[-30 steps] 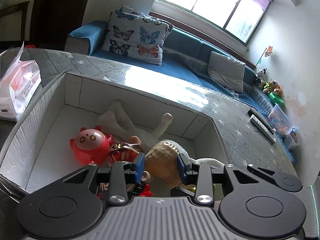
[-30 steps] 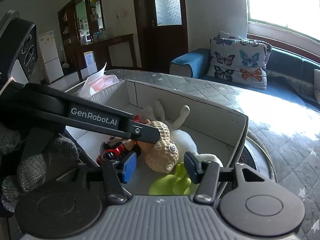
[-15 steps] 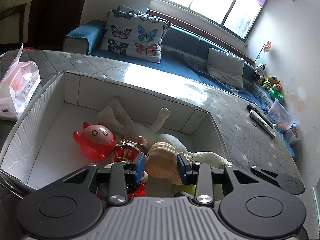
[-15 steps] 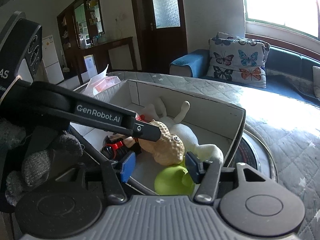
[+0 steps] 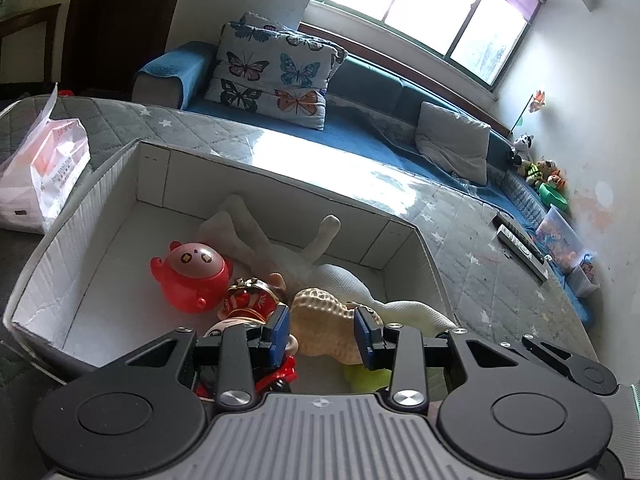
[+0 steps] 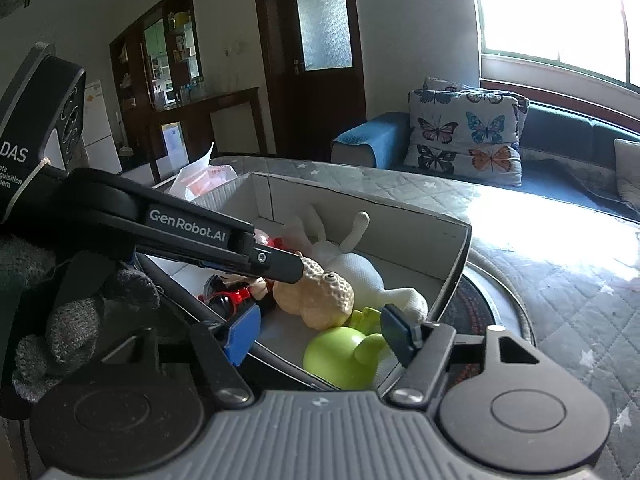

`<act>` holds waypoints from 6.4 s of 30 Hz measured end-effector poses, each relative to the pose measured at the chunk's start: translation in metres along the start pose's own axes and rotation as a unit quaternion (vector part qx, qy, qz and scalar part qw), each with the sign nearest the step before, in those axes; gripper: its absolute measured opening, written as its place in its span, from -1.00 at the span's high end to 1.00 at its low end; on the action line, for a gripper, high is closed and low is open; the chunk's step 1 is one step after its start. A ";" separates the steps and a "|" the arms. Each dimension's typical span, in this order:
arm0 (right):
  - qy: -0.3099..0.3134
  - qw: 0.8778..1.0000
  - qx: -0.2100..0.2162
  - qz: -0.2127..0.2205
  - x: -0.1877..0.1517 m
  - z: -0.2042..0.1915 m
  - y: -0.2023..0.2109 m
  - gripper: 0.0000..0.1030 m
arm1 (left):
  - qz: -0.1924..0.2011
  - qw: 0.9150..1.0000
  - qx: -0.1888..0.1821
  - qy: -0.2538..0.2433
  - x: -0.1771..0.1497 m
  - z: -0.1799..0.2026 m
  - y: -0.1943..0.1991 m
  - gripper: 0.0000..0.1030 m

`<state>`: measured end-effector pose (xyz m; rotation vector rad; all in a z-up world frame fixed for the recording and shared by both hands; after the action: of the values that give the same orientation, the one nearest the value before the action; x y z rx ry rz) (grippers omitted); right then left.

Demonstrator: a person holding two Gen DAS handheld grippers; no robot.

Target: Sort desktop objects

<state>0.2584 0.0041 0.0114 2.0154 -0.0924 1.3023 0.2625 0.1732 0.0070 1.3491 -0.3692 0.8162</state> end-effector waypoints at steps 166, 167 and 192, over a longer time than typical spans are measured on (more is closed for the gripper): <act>-0.121 0.987 -0.092 -0.045 -0.051 -0.031 -0.006 -1.00 | 0.011 0.975 0.197 -0.105 -0.065 -0.012 0.043 0.28; -0.121 0.987 -0.092 -0.045 -0.051 -0.031 -0.007 -1.00 | 0.011 0.975 0.197 -0.105 -0.064 -0.012 0.043 0.28; -0.125 0.986 -0.095 -0.051 -0.050 -0.030 -0.011 -1.00 | 0.004 0.975 0.194 -0.107 -0.063 -0.012 0.039 0.28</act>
<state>0.2154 0.0146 -0.0287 1.9812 -0.2199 0.9369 0.1900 0.1653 -0.0104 1.8093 -0.3961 0.7766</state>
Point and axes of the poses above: each gripper's, at about its wrist camera, not at the fingertips, and y roughly against the way its jaws point, z to its right, x to its top, the point moved 3 cm from there along -y, roughly the way its jaws point, and after that the axes turned 12 degrees about x, right-handed, at the moved point
